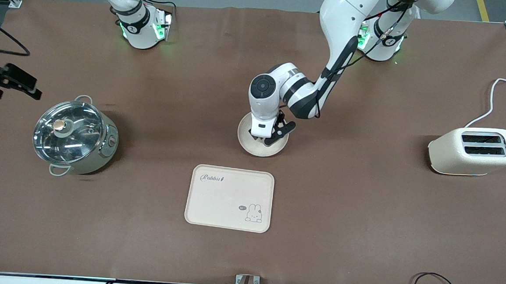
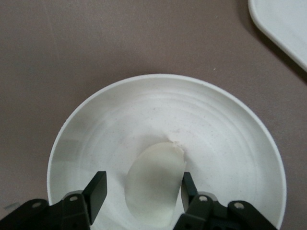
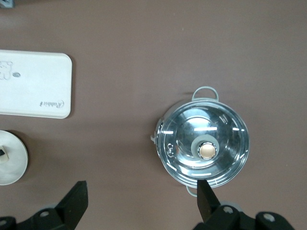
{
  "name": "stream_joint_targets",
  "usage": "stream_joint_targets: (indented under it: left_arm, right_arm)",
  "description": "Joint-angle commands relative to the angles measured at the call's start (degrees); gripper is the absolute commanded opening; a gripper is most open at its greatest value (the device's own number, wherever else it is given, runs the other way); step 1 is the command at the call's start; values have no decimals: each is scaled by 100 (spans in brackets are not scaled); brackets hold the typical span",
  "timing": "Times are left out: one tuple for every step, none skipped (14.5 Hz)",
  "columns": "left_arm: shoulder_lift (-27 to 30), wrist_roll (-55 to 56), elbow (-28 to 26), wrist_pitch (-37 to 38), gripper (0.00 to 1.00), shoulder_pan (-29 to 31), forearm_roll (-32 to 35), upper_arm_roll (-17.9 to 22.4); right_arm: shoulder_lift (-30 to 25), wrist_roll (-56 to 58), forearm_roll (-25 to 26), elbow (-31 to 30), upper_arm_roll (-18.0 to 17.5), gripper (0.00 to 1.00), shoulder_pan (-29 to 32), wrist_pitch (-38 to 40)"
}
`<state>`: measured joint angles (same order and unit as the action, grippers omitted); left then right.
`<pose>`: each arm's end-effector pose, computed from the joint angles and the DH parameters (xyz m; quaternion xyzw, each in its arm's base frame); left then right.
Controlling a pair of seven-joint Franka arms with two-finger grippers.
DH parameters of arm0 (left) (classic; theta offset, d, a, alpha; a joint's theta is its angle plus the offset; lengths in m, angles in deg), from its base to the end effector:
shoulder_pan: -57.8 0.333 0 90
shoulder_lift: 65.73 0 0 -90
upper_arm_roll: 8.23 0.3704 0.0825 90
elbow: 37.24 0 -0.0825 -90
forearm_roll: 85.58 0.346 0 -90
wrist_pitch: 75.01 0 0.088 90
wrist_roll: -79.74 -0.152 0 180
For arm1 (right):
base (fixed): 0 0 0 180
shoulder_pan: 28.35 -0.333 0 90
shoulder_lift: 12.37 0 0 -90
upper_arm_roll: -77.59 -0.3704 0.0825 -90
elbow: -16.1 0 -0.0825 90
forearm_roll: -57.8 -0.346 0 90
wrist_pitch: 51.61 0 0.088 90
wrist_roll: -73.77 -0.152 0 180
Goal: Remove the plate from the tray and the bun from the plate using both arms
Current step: 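Grasp the bun on the plate with the left gripper and lift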
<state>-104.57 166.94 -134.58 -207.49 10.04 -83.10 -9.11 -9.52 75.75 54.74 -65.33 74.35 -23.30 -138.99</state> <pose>0.4478 -0.5034 0.2199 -0.9478 -0.3171 0.0023 0.0338 0.5329 -0.0095 0.6687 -0.9992 -0.0034 -0.0280 0.0271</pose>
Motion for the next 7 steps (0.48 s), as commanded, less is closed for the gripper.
stream_joint_targets:
  left_arm:
    - [34, 61, -75, -164, 54, -23, -81, 18]
    - [34, 61, -67, -164, 50, -23, -81, 18]
    - [34, 61, -66, -156, 43, -23, -81, 18]
    - [34, 61, -66, -156, 37, -23, -81, 18]
    - [34, 69, -58, -156, 31, -14, -90, 18]
    - [43, 61, -49, -156, 28, -5, -81, 18]
    - [60, 17, -49, -156, 27, 12, -81, 18]
  right_arm:
    - [13, 48, 112, 207, 77, 100, -83, 186]
    - [56, 48, 155, 207, 69, 100, -100, 186]
    - [66, 48, 138, 207, 77, 100, -74, 186]
    - [48, 48, 164, 164, 77, 100, -91, 204]
    - [39, -13, 165, 163, 86, 100, -118, 456]
    - [39, -31, 191, 163, 95, 100, -118, 642]
    - [31, -40, 235, 155, 86, 100, -109, 670]
